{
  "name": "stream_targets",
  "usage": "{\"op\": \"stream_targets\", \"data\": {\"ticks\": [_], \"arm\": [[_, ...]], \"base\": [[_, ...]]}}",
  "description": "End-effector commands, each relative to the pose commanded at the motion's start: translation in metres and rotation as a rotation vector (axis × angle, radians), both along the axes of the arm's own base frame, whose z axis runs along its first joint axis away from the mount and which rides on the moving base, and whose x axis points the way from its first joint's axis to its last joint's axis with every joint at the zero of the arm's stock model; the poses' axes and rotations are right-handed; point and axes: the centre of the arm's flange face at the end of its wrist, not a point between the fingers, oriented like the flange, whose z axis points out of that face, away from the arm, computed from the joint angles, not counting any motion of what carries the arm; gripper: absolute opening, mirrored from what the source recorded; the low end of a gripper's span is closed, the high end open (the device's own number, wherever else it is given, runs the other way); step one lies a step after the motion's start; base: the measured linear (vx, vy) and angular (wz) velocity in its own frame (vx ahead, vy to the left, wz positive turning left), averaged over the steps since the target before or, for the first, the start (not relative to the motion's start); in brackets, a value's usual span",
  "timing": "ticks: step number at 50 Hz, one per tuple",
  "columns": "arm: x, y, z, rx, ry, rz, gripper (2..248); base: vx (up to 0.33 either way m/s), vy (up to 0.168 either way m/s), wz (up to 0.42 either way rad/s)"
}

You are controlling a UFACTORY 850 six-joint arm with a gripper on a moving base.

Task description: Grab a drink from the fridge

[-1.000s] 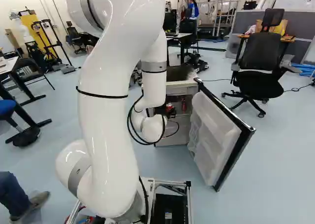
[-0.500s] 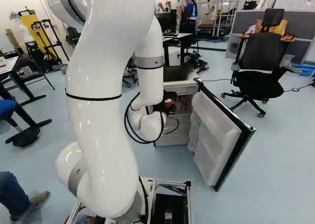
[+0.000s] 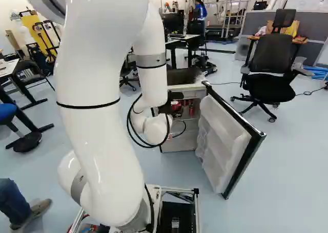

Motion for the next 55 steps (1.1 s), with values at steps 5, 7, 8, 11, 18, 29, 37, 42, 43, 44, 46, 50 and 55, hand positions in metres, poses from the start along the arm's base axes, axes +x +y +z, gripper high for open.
{"op": "stream_targets", "data": {"ticks": [5,7,8,11,18,29,37,42,43,44,46,50,55], "arm": [[0.0,0.0,0.003,-0.003,0.005,0.001,100],[0.0,0.0,0.005,-0.004,0.007,0.002,100],[0.0,0.0,0.005,-0.004,0.008,0.002,100],[0.0,0.001,0.007,-0.006,0.011,0.002,100],[0.0,0.001,0.012,-0.01,0.018,0.004,100],[0.003,0.001,0.02,-0.017,0.021,0.008,100],[0.007,0.001,0.026,-0.023,0.018,0.013,100],[0.01,0.001,0.029,-0.027,0.016,0.015,100],[0.011,0.001,0.03,-0.028,0.016,0.016,100],[0.011,0.001,0.031,-0.029,0.015,0.016,100],[0.012,0.001,0.032,-0.03,0.015,0.017,100],[0.015,0.0,0.035,-0.033,0.013,0.019,100],[0.018,0.0,0.039,-0.037,0.012,0.022,100]], "base": [[0.0,0.0,0.0],[0.0,0.0,0.0],[0.0,0.0,0.0],[0.0,0.0,0.0],[0.0,0.0,0.0],[0.0,0.0,0.0],[0.0,0.0,0.0],[0.0,0.0,0.0],[0.0,0.0,0.0],[0.0,0.0,0.0],[0.0,0.0,0.0],[0.0,0.0,0.0],[0.0,0.0,0.0]]}}
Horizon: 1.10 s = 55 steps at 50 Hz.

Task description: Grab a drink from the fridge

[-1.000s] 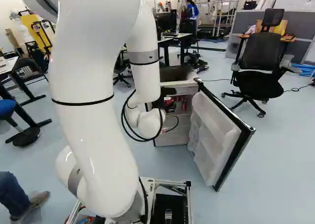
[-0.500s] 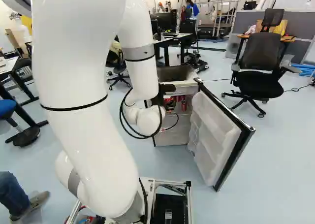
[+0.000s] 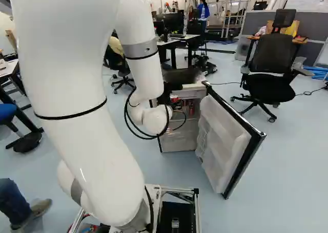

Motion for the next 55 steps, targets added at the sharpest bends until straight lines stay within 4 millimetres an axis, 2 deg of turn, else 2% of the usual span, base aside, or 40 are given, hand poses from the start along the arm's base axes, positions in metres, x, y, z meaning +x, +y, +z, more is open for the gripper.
{"op": "stream_targets", "data": {"ticks": [55], "arm": [[0.033,-0.002,0.042,-0.039,-0.014,0.022,100]], "base": [[0.0,0.0,0.0]]}}
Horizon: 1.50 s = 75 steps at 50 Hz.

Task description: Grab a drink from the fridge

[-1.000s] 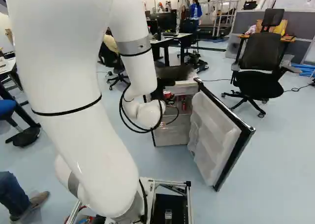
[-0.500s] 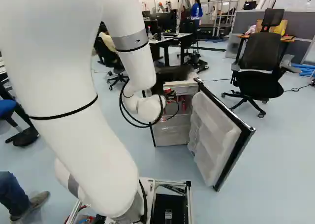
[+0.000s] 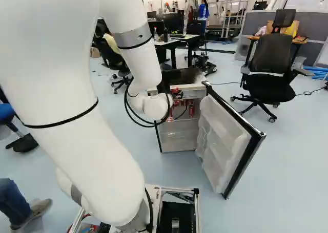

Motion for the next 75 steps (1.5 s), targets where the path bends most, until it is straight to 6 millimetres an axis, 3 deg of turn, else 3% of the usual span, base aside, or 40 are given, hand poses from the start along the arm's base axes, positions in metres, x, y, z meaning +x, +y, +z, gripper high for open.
{"op": "stream_targets", "data": {"ticks": [75], "arm": [[0.057,-0.004,0.062,-0.046,-0.02,0.023,100]], "base": [[0.0,0.0,0.0]]}}
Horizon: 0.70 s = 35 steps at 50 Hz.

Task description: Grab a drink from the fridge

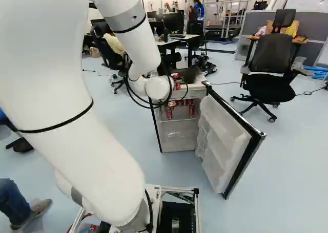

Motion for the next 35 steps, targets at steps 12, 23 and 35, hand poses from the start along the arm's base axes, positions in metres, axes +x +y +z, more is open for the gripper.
{"op": "stream_targets", "data": {"ticks": [12,23,35], "arm": [[0.015,-0.001,0.004,-0.003,0.006,0.005,100],[0.03,-0.003,0.003,-0.003,0.015,0.01,100],[0.046,-0.004,0.002,-0.004,0.011,0.017,100]], "base": [[0.0,0.0,0.0],[0.0,0.0,0.0],[0.0,0.0,0.0]]}}
